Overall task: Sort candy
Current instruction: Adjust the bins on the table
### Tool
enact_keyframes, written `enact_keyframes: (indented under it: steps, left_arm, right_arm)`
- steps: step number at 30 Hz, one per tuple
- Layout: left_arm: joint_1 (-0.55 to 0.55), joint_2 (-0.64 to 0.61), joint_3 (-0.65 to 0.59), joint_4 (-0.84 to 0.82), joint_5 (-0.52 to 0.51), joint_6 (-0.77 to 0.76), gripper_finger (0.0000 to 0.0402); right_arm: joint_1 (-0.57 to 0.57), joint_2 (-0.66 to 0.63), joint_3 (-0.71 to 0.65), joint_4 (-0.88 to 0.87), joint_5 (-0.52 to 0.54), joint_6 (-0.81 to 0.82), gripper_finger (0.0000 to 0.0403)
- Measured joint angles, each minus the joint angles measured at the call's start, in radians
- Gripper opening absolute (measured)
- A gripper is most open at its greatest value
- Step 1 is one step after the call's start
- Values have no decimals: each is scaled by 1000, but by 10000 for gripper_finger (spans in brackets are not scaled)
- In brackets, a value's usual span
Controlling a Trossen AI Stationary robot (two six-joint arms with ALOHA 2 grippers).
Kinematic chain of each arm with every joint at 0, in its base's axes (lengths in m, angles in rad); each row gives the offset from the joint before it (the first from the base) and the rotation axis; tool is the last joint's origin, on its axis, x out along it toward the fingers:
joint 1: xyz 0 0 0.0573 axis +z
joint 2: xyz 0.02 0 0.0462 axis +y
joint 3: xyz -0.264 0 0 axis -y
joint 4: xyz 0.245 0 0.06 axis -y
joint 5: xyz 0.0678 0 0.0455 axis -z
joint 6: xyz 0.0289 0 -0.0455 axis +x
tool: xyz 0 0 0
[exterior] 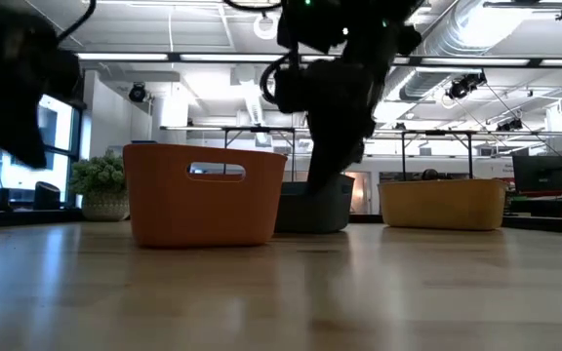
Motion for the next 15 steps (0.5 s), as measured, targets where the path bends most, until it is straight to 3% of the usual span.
enact_keyframes:
  steps: [6, 15]
  left_arm:
    - [2, 88, -115, 146, 37, -100, 0]
    - [-14, 96, -124, 126, 44, -91, 0]
  right_arm:
    - [8, 8, -61, 212, -13, 171, 0]
    - [19, 120, -42, 495, 19, 279, 0]
